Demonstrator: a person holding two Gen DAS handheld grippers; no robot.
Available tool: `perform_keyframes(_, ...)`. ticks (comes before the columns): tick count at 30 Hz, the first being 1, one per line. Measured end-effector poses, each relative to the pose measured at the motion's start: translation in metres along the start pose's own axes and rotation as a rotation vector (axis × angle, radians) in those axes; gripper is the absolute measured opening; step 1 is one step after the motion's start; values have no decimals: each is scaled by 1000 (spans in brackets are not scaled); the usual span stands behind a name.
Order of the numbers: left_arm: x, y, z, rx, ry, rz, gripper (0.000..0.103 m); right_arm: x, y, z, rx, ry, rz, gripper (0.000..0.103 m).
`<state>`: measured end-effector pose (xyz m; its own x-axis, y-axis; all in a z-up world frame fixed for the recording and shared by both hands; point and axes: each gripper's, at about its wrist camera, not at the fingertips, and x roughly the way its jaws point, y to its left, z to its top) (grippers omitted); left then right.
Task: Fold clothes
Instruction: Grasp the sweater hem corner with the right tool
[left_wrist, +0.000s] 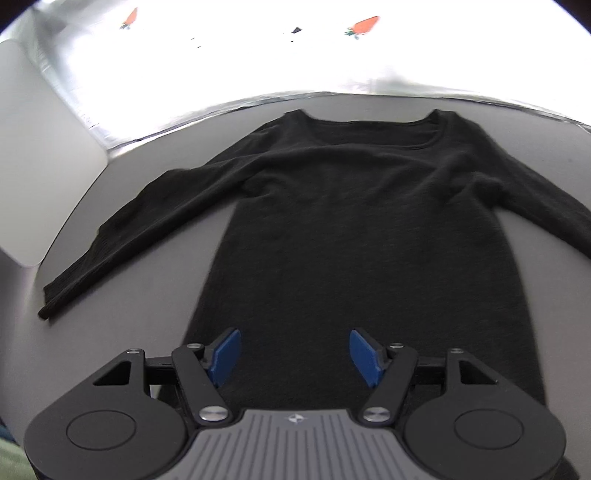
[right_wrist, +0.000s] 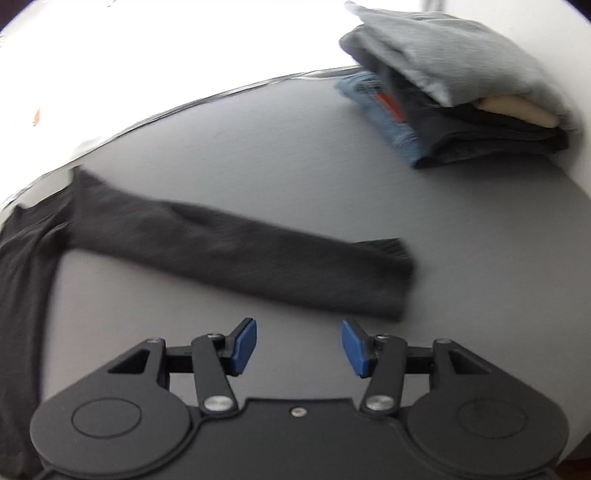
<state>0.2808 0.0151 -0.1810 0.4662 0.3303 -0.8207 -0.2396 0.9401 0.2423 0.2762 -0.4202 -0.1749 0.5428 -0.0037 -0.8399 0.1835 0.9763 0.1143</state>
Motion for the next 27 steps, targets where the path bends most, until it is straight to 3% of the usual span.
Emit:
perform_keyframes(5,13,69,-37,-56,56,107,67,-9,83,-28,-121,121,347,59)
perform_keyframes(8,21,95,-56,-79,84,63,67,-18,144,-56,-363,191,446,63)
perform_keyframes(10,27,109,-67,-103,104,14,67,-21,182,-78,-535,238,425,64)
perform_keyframes(12,29,113,-74,-109,91,-34,62,-27,211,-101,-674,226,344,63)
perform_keyframes(13,31,113,-76,-100,78,-57,55,-30,214,-104,-684,217,320,55)
perform_keyframes(14,32,112,-78,-88,64,-79,35,-33,217,-107,-694,208,297,34)
perform_keyframes(15,30,110,-79,-74,56,-85,9,-36,220,-110,-704,199,274,24)
perform_keyframes(16,27,109,-78,-60,50,-87,7,-39,223,-113,-714,191,250,6)
perform_keyframes(21,9,113,-85,4,50,-149,7,-54,238,-129,-761,146,133,5)
perform_keyframes(23,14,118,-92,11,85,-178,9,-52,238,-133,-737,185,113,6)
perform_keyframes(25,17,122,-91,35,86,-181,19,-48,236,-134,-696,229,92,8)
perform_keyframes(27,16,130,-84,41,71,-195,36,-51,237,-128,-648,231,78,25)
